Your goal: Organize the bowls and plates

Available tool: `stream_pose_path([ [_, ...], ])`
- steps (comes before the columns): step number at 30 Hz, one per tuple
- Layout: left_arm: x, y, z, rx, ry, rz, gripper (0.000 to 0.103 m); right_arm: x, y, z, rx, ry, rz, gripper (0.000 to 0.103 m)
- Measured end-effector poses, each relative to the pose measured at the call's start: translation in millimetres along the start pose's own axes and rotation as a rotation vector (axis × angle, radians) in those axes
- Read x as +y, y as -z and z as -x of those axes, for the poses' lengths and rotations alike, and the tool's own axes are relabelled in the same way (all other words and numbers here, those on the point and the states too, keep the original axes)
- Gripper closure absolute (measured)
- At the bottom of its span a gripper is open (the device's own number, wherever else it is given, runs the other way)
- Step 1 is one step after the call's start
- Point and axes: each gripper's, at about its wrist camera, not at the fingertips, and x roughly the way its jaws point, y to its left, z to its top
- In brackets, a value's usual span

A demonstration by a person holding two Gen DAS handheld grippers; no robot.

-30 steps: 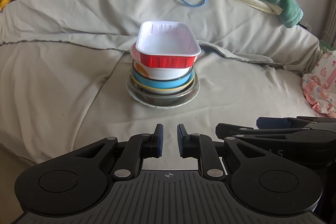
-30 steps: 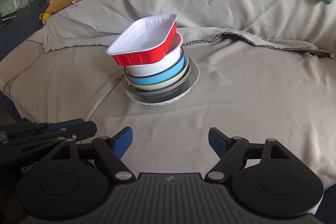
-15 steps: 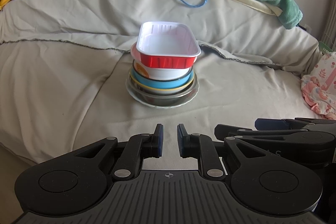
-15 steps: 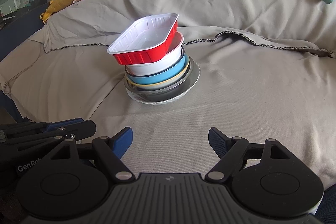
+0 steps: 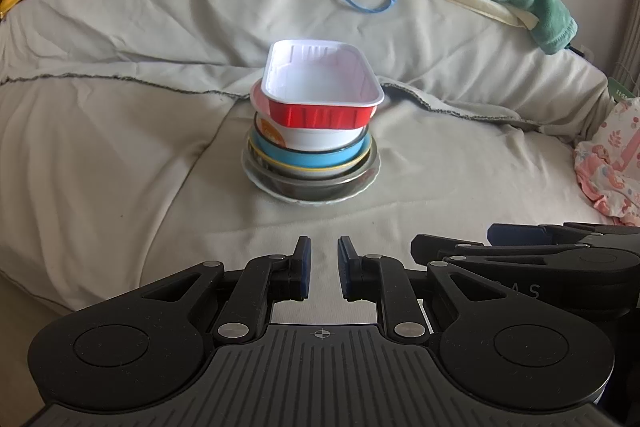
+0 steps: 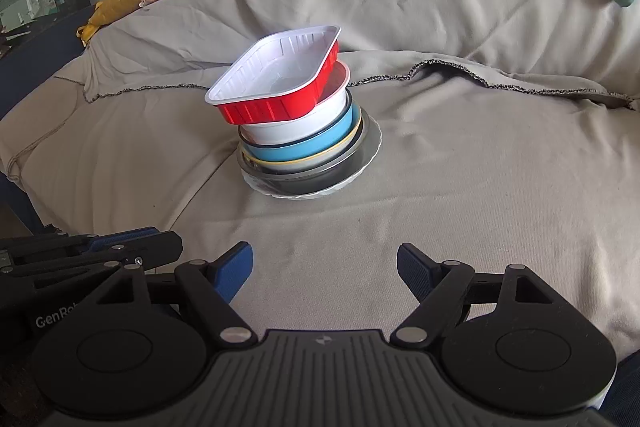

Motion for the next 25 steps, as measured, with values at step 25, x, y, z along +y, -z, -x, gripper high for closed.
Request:
stream_pose_path([
  [25,0.7,1.0,-7.2,-0.005,-0.046,0.009,0.085,-0.3,-2.0,-2.2,0.008,-0.02,0.0,0.023],
])
